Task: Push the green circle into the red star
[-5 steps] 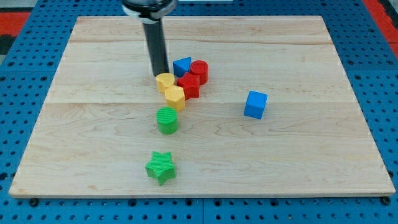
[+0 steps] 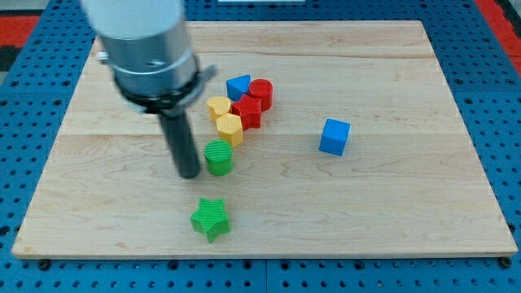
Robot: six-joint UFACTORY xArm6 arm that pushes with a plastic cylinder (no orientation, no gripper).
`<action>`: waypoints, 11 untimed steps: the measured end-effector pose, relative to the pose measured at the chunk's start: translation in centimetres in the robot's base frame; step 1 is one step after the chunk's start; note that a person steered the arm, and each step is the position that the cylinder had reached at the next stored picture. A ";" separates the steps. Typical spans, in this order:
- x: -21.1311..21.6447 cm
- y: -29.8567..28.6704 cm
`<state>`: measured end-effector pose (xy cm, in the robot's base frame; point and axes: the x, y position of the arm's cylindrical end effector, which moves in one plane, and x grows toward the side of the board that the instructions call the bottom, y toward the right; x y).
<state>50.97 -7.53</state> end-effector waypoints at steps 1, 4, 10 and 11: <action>0.0 5.7; 0.9 8.6; -5.3 8.4; -2.5 12.0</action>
